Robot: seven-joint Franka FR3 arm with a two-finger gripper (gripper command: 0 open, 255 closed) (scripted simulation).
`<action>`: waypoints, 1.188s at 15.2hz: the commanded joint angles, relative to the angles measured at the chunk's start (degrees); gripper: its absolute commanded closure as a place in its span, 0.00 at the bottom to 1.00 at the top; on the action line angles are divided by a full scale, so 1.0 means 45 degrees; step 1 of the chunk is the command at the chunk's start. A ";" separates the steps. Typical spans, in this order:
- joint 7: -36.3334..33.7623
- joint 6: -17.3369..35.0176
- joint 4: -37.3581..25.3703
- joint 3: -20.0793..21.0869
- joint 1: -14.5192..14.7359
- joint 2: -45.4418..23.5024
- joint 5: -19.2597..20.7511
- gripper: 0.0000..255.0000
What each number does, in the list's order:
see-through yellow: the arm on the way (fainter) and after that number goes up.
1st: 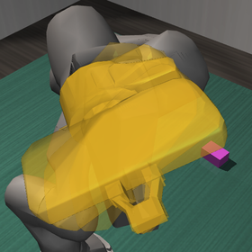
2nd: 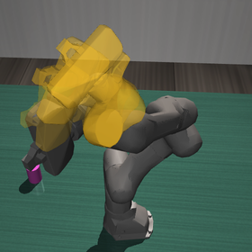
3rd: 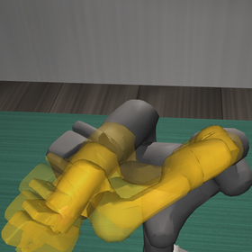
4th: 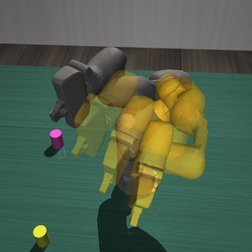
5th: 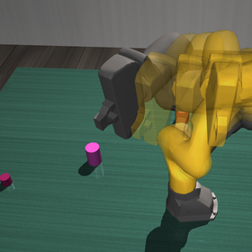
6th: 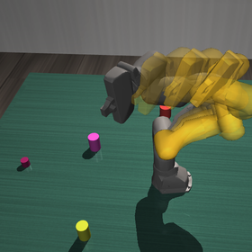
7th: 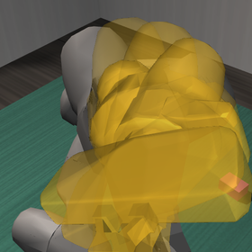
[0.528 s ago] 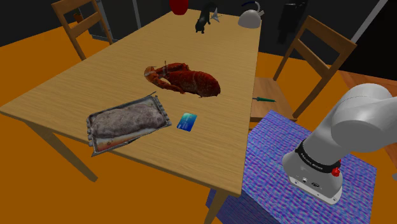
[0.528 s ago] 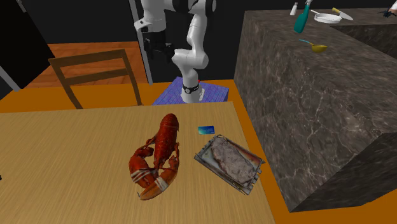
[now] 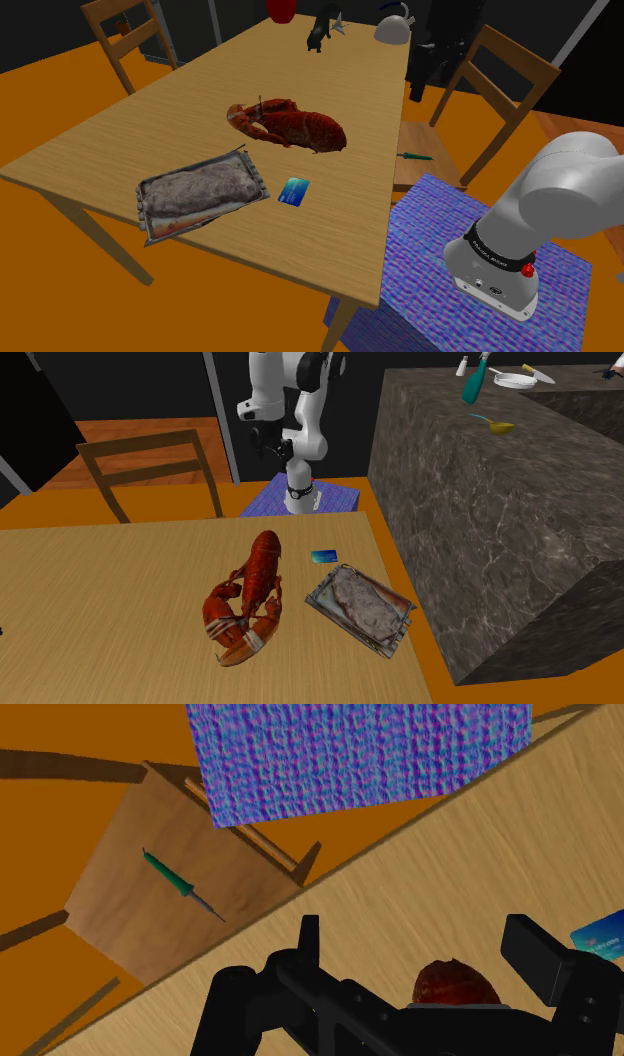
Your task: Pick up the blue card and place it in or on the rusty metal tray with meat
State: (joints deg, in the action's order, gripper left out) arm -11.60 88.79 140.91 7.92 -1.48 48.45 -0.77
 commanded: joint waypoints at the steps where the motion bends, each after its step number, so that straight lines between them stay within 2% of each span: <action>1: -0.1451 0.0523 0.0320 0.0740 -0.0113 -0.0048 -0.0575 0.00; 6: -0.4840 0.2119 0.0941 0.2695 -0.0408 -0.0600 -0.1871 0.00; 11: -0.8237 0.3941 0.0876 0.4788 -0.1029 -0.1997 -0.2754 0.00; 15: -1.1041 0.5432 0.0352 0.6588 -0.1963 -0.3619 -0.2905 0.00; 18: -1.3325 0.6495 -0.0283 0.8026 -0.2956 -0.5103 -0.2497 0.00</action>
State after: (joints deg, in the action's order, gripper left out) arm -67.58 116.04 140.63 41.68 -13.08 28.08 -12.77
